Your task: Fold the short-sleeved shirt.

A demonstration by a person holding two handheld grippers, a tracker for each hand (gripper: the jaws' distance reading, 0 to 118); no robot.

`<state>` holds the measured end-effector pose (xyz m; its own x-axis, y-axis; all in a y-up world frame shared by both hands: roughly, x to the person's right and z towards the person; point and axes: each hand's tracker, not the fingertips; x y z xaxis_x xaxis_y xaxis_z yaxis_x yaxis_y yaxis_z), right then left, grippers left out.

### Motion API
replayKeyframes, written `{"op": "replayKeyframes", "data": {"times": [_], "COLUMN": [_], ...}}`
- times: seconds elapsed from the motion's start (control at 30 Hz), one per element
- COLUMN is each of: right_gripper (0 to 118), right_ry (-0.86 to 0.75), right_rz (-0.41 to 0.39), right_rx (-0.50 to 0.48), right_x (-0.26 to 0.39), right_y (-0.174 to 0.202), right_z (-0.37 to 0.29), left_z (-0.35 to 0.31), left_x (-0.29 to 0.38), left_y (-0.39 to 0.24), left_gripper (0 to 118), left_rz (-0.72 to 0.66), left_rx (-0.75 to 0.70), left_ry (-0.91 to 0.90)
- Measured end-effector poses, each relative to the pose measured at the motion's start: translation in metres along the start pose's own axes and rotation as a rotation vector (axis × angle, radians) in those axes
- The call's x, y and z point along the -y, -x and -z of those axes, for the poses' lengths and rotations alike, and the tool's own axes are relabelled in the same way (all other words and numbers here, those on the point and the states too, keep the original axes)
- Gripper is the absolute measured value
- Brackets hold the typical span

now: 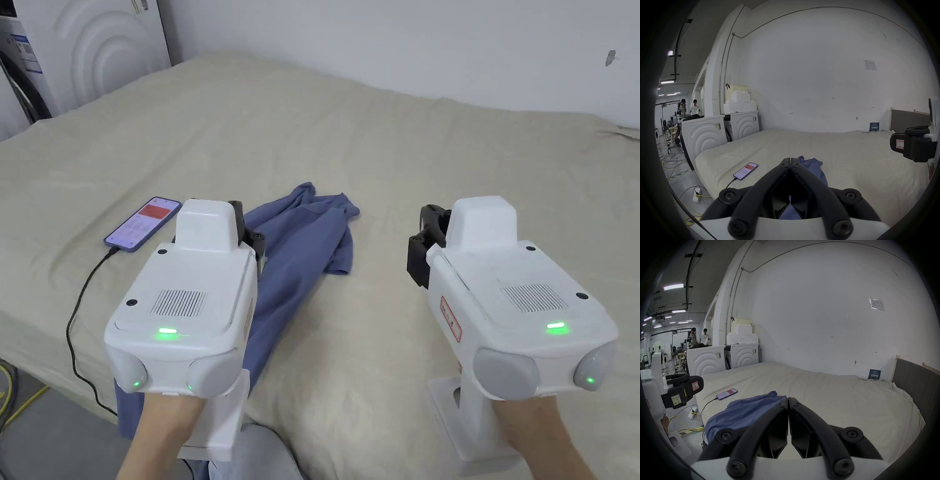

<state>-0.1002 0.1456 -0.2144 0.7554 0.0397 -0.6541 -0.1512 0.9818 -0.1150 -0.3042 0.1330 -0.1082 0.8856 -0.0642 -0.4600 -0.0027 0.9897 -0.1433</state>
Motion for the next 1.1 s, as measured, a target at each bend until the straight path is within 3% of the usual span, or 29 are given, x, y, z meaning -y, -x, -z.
{"op": "replayKeyframes", "data": {"times": [0.23,0.3,0.33,0.47,0.57,0.6,0.77,1.1], "right_gripper": [0,0,0,0,0,0,0,0], "right_ry": [0.009,0.012,0.014,0.019,0.022,0.024,0.042,0.095], "right_rz": [-0.004,-0.005,-0.004,-0.004,-0.005,-0.004,0.027,0.068], "right_rx": [0.003,0.009,0.010,0.012,0.009,0.011,0.010,0.016], "right_x": [0.000,-0.001,-0.002,-0.003,-0.003,-0.003,-0.001,0.015], "right_y": [0.001,0.001,0.000,-0.001,-0.001,-0.001,-0.005,-0.029], "right_z": [0.009,0.013,0.015,0.025,0.033,0.036,0.051,0.090], "left_z": [0.014,0.023,0.028,0.056,0.083,0.094,0.156,0.297], "left_x": [0.004,0.003,0.003,0.002,0.002,0.002,0.005,0.029], "left_y": [0.008,0.012,0.014,0.020,0.024,0.026,0.033,0.001], "left_gripper": [0,9,15,79,111,117,118,118], "left_rz": [-0.026,-0.052,-0.062,-0.045,-0.028,-0.025,-0.048,0.076], "left_rx": [-0.003,0.000,0.011,0.032,0.066,0.074,0.181,0.261], "left_ry": [0.009,0.028,0.039,0.110,0.185,0.204,0.377,0.707]}}
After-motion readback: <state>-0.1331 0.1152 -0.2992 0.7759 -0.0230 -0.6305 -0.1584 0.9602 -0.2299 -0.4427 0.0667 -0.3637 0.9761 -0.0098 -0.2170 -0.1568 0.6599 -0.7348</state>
